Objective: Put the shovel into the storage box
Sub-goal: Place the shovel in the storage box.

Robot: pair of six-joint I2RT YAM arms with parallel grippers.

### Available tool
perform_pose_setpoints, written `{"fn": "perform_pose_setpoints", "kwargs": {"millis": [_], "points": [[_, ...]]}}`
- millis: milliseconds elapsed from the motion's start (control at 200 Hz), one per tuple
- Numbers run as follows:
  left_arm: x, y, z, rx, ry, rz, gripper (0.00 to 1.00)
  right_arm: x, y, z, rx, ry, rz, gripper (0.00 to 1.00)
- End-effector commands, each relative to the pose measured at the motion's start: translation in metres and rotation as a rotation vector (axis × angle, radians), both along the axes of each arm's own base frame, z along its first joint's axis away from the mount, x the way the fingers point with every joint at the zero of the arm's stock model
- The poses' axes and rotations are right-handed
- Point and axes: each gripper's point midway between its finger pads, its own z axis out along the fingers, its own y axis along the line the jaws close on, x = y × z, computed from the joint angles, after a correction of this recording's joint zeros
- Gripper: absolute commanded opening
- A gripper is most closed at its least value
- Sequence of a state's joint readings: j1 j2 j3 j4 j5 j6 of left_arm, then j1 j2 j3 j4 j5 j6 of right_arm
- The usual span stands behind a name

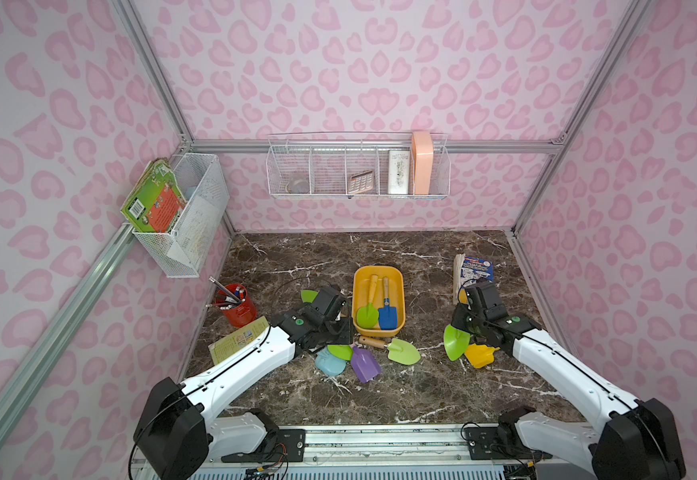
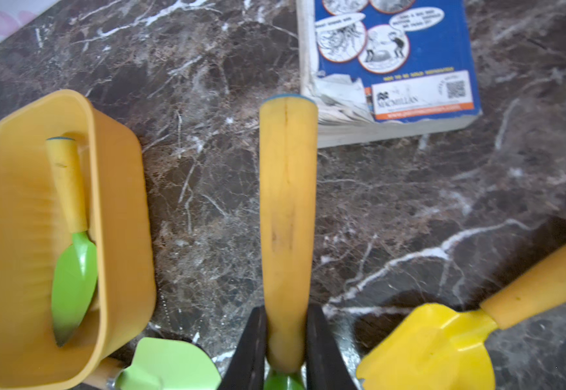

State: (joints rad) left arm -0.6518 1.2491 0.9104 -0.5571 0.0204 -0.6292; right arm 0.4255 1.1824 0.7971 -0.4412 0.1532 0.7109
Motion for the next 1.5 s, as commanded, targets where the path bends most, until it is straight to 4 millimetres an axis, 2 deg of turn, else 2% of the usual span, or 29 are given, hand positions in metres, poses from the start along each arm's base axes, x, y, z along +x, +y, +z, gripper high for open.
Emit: {"fn": "perform_pose_setpoints", "kwargs": {"millis": [0, 265, 455, 590, 655, 665, 685, 920, 1130, 1495], "points": [[-0.003, 0.014, -0.004, 0.023, 0.025, 0.041, 0.52, 0.017, 0.024, 0.018, 0.007, -0.048, 0.067, 0.16], [0.0, 0.035, -0.002, -0.016, 0.049, 0.107, 0.52, 0.047, 0.104, 0.042, 0.054, -0.102, 0.207, 0.16], [-0.001, 0.04, -0.001, -0.02, 0.055, 0.114, 0.52, 0.07, 0.152, 0.058, 0.104, -0.132, 0.268, 0.16], [-0.002, 0.04, -0.002, -0.025, 0.059, 0.116, 0.52, 0.086, 0.176, 0.051, 0.125, -0.114, 0.282, 0.16], [-0.003, 0.041, -0.003, -0.024, 0.061, 0.119, 0.52, 0.09, 0.182, 0.038, 0.123, -0.083, 0.279, 0.16], [-0.003, 0.041, -0.004, -0.025, 0.062, 0.121, 0.52, 0.095, 0.186, 0.045, 0.132, -0.099, 0.281, 0.16], [-0.004, 0.042, -0.004, -0.025, 0.063, 0.12, 0.52, 0.098, 0.19, 0.046, 0.134, -0.1, 0.281, 0.16], [-0.008, 0.044, -0.01, -0.021, 0.075, 0.125, 0.52, 0.11, 0.211, 0.019, 0.137, -0.048, 0.273, 0.16], [-0.01, 0.047, -0.01, -0.017, 0.071, 0.128, 0.52, 0.109, 0.222, -0.014, 0.128, 0.016, 0.282, 0.16], [-0.01, 0.047, -0.01, -0.015, 0.076, 0.127, 0.51, 0.104, 0.224, -0.057, 0.094, 0.094, 0.266, 0.18]]}}
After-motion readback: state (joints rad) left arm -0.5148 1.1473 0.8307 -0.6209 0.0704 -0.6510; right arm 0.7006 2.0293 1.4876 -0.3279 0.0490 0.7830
